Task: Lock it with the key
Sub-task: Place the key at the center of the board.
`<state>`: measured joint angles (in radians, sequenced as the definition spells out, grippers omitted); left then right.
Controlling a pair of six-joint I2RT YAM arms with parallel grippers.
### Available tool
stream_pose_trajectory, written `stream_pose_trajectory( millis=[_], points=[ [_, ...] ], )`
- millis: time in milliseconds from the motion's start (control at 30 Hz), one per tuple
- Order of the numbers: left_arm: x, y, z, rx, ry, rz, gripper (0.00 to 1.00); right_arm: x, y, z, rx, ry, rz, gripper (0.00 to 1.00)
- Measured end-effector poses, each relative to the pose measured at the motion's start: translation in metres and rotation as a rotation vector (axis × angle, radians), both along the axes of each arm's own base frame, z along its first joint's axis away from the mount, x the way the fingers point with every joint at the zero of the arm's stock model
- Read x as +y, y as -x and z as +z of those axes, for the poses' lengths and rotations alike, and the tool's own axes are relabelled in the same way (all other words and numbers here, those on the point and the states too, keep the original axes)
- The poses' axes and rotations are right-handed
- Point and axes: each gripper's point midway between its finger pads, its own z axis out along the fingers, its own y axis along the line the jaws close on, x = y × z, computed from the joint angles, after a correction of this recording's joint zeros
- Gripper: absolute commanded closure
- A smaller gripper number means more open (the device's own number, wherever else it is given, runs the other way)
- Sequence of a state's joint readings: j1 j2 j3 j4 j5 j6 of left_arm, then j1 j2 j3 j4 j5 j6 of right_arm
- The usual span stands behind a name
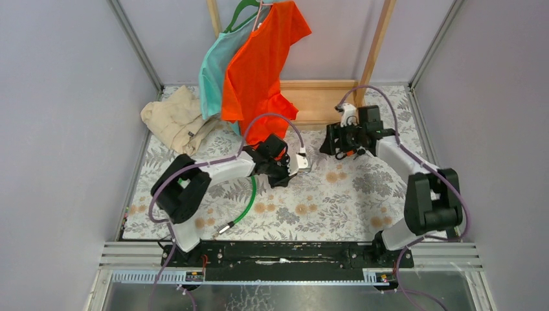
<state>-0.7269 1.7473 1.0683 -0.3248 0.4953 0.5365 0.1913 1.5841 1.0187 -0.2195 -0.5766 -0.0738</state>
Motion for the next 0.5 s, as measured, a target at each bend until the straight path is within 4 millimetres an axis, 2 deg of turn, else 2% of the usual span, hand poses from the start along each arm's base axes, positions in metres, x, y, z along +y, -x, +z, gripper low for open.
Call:
stream_pose_trajectory(
  millis=[67, 167, 367, 500],
  points=[
    [0.001, -0.002, -0.014, 0.019, -0.034, 0.016, 0.90, -0.016, -0.010, 0.015, -0.069, 0.026, -0.062, 0.18],
    [-0.002, -0.009, -0.030, 0.028, -0.072, 0.045, 0.86, -0.038, -0.020, 0.026, -0.151, 0.067, -0.147, 0.14],
    [-0.022, -0.023, -0.030, -0.021, -0.074, 0.071, 0.73, -0.066, -0.025, 0.022, -0.169, 0.110, -0.254, 0.06],
    [-0.027, -0.027, -0.030, -0.056, -0.086, 0.088, 0.62, -0.085, -0.029, 0.022, -0.166, 0.114, -0.307, 0.05]
  ],
)
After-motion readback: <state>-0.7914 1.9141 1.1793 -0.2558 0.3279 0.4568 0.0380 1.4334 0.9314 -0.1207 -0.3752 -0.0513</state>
